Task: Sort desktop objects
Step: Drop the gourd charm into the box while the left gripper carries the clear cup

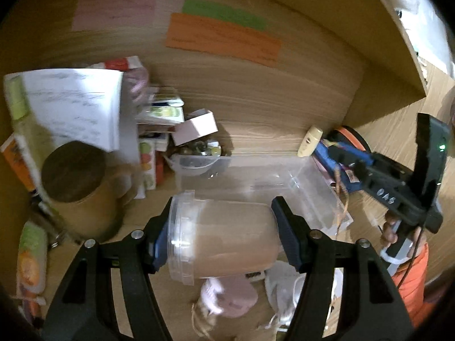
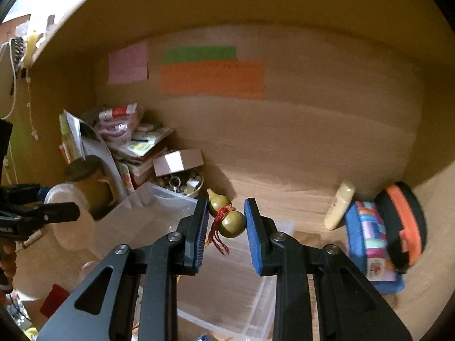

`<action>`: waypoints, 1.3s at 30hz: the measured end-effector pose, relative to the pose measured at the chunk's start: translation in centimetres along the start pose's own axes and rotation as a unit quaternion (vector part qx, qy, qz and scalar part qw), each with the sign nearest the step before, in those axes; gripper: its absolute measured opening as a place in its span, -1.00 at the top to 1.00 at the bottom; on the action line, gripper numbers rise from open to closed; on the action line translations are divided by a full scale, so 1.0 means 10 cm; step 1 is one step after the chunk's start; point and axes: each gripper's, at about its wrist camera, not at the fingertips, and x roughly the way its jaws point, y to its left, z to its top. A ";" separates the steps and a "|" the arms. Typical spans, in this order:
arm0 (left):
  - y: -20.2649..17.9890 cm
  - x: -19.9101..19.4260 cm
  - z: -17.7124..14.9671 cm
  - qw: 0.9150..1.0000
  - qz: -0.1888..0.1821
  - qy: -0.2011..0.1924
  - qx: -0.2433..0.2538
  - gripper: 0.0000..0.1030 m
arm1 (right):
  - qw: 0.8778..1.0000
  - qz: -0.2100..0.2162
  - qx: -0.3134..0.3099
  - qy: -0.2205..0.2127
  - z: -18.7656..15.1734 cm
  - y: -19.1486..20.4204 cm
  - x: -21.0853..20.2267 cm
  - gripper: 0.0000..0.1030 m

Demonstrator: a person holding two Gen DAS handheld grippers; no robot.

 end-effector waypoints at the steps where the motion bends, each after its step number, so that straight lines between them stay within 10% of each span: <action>1: -0.01 0.06 0.02 1.000 -0.002 0.005 0.000 -0.25 | 1.000 0.003 0.000 0.008 -0.02 -0.01 0.08 0.54; 17: -0.20 0.88 -0.01 0.996 0.014 0.079 0.038 -0.25 | 0.994 0.042 -0.001 0.100 -0.46 -0.04 0.63 0.54; 39: -0.32 1.14 -0.16 0.987 0.071 0.111 0.091 -0.26 | 0.992 0.027 -0.017 0.122 -0.55 0.02 0.73 0.54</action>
